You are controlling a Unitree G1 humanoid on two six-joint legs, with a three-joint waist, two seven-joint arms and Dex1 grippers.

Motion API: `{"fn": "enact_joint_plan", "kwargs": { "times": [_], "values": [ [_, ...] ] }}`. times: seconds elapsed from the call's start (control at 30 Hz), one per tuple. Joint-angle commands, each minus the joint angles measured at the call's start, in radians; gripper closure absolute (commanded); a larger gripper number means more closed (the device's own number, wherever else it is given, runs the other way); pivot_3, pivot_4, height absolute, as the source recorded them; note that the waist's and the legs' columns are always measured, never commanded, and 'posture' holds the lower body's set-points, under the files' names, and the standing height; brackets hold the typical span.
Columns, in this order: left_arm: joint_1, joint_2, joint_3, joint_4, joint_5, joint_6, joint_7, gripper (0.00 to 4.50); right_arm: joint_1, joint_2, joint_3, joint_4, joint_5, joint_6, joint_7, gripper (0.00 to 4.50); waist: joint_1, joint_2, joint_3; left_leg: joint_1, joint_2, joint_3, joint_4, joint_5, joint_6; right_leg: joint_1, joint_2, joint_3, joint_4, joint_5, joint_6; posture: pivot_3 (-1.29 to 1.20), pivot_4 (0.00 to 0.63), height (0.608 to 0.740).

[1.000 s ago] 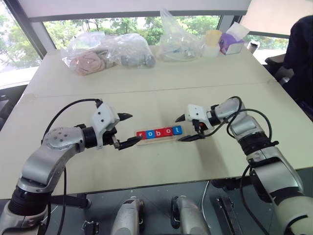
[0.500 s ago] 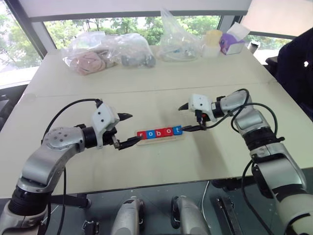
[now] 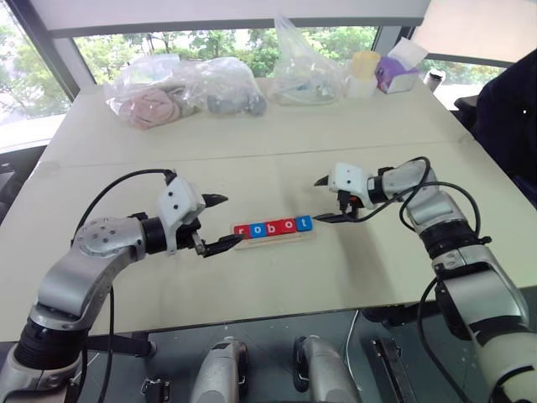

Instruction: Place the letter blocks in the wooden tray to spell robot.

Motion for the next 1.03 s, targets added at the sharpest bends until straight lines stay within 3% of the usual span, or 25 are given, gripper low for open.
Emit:
{"fn": "enact_joint_plan", "kwargs": {
  "times": [0.03, 0.43, 0.8, 1.03],
  "values": [
    [-0.008, 0.006, 0.02, -0.031, -0.013, -0.004, 0.0, 0.0, -0.016, 0.009, -0.003, -0.01, 0.001, -0.015, -0.001, 0.04, 0.0, 0.0, 0.0, 0.0, 0.0, 0.0, 0.0, 0.0, 0.0, 0.0, 0.0, 0.0, 0.0, 0.0, 0.0, 0.0, 0.15, 0.725],
    [0.015, 0.013, 0.041, -0.051, -0.024, 0.007, 0.01, 0.0, -0.008, -0.043, -0.032, -0.081, 0.01, 0.014, 0.022, 0.04, 0.001, 0.0, 0.0, 0.0, 0.0, 0.0, 0.0, 0.0, 0.0, 0.0, 0.0, 0.0, 0.0, 0.0, 0.0, 0.0, 0.15, 0.725],
    [0.117, 0.047, 0.148, -0.136, -0.12, 0.096, 0.023, 0.0, 0.371, -0.256, -0.254, -0.855, 0.325, 0.692, 0.047, 0.04, 0.005, 0.0, 0.0, 0.0, 0.0, 0.0, 0.0, 0.0, 0.0, -0.001, -0.002, 0.0, 0.0, 0.0, 0.0, 0.0, 0.15, 0.725],
    [0.177, 0.075, 0.205, -0.185, -0.178, 0.144, 0.045, 0.0, 0.558, -0.308, -0.406, -1.125, 0.499, 0.984, -0.058, 0.04, 0.005, 0.0, 0.0, 0.0, 0.0, 0.0, -0.001, -0.002, -0.004, -0.001, -0.005, 0.0, -0.002, 0.0, 0.0, 0.0, 0.15, 0.725]
  ]
}}
